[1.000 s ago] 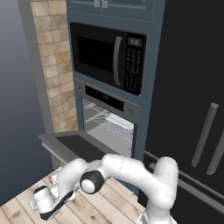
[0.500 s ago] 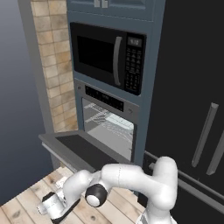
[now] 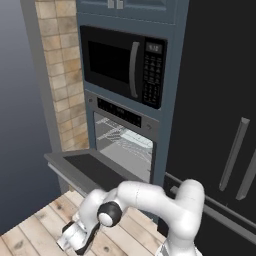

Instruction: Take the baked cake out of the oven and place it on the plate for cooling. Then close the oven door.

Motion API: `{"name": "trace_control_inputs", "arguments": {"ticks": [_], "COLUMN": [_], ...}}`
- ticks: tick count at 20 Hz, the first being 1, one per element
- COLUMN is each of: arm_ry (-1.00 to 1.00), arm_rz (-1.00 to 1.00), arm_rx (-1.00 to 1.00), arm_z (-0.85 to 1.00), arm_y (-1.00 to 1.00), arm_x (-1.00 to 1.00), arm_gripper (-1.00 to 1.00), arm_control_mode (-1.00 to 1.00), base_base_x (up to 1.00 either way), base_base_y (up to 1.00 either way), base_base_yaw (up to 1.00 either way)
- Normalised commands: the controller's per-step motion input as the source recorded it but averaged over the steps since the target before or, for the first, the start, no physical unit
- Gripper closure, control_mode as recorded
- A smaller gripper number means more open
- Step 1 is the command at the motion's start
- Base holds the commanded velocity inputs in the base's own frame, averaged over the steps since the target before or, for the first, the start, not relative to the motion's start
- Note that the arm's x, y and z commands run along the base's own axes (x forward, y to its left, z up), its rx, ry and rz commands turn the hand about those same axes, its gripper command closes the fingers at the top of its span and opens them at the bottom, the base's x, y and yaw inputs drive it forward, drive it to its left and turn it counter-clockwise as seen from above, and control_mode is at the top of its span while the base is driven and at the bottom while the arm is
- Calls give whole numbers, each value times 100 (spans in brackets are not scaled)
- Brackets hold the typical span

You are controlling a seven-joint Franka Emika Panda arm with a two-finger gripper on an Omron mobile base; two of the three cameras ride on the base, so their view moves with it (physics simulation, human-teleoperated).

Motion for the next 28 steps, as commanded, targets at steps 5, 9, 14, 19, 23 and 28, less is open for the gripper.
{"name": "trace_control_inputs", "arguments": {"ticks": [5,9,14,19,23,28], "arm_ry": [19,16,10,-1,-17,-47], "arm_rz": [0,0,0,0,0,-9], "arm_rx": [-18,-18,-11,-4,-1,-7], "arm_z": [-36,-37,-22,0,0,11], "arm_y": [19,23,11,0,0,-14], "arm_x": [45,52,57,68,55,7], "arm_gripper": [-100,-100,-100,-100,-100,-100], "arm_control_mode": [-100,-100,-100,-100,-100,-100], "base_base_x": [0,0,0,0,0,0], "base_base_y": [0,0,0,0,0,0], "base_base_yaw": [0,0,0,0,0,0]}}
